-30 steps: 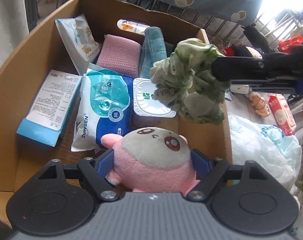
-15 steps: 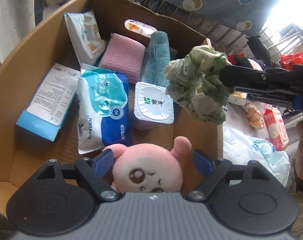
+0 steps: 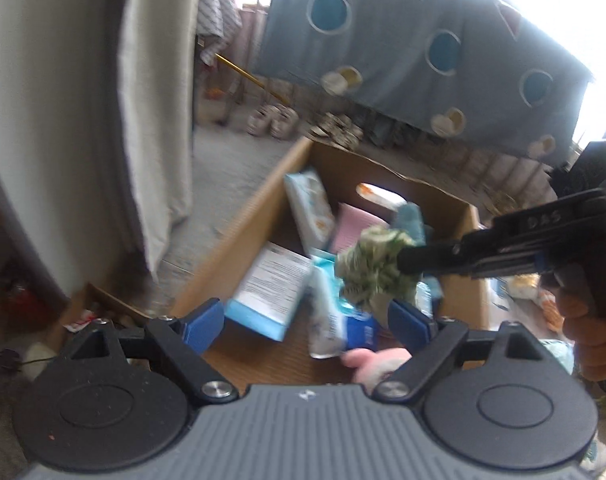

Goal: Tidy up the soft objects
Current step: 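Lower the scrunchie and pink doll into the cardboard box and open both tools, then move both tools back over the table toward the sock and gold box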

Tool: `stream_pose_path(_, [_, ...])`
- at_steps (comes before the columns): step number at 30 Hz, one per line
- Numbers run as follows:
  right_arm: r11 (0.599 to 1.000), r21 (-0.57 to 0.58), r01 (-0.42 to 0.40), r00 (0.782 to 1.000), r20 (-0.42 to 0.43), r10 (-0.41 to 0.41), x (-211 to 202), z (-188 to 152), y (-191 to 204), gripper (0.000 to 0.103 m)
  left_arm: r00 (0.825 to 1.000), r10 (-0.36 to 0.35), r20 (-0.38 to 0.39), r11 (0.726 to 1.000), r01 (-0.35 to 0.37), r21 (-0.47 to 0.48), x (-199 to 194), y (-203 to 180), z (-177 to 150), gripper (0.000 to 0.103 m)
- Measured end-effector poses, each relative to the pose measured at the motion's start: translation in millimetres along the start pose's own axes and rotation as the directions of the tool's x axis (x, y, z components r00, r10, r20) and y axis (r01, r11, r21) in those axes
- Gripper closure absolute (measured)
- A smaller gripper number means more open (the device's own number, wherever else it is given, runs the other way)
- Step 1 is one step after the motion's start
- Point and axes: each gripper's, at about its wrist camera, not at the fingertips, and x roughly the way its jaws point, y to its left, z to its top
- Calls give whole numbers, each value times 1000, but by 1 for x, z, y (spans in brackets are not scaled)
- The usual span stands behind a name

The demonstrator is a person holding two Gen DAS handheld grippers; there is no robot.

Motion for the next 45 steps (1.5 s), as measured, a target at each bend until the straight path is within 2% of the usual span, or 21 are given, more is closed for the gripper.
stream_pose_path(4, [1000,12,5,996,-91,-4,50,5,14,95,998,60,23,997,-59,-59,-16,30,-2,12])
stream_pose_path(8, [1000,26,4,985,-175,0,106,3,25,93,994,106,13,988,-104,-112,-18,56,-7,12])
stream_pose_path(11, [997,5,72,975,-211,-69,140,-3,24,80,994,106,0,984,-105,-145,-17,71,-12,12])
stream_pose_path(12, [996,16,92,970,-226,-86,148,-5,20,77,995,104,-2,983,-103,-153,-15,73,-14,12])
stream_pose_path(14, [993,28,115,965,-242,-105,154,-9,16,77,995,97,-3,983,-96,-158,-14,76,-15,12])
stream_pose_path(17, [993,24,118,968,-225,-110,142,-11,16,77,996,87,4,985,-85,-152,-16,73,-14,12])
stream_pose_path(21, [996,11,92,983,-160,-90,99,-11,24,76,998,62,32,991,-57,-122,-24,56,-15,12])
stream_pose_path(26, [999,-15,36,999,-38,-37,15,-21,34,70,998,13,58,999,-10,-48,-33,13,-14,12])
stream_pose_path(31, [998,-53,31,992,123,-25,-104,-52,30,50,995,-72,71,993,65,95,-43,-51,-15,8])
stream_pose_path(33, [996,-69,61,978,203,-46,-158,-67,24,46,993,-98,65,983,86,163,-44,-80,-14,8])
stream_pose_path(35, [992,-61,110,955,283,-88,-208,-87,15,39,991,-122,51,968,108,226,-41,-112,-14,7])
stream_pose_path(37, [986,-37,163,924,357,-139,-256,-108,3,31,988,-149,30,950,135,281,-36,-144,-13,6])
stream_pose_path(39, [978,-5,209,890,417,-187,-295,-131,-10,28,986,-167,3,931,157,329,-27,-177,-13,6])
stream_pose_path(41, [971,31,238,858,462,-225,-330,-155,-27,23,983,-181,-27,910,178,375,-17,-211,-15,6])
stream_pose_path(45, [947,104,305,812,492,-316,-375,-189,-69,22,981,-180,-78,862,195,468,12,-279,-19,6])
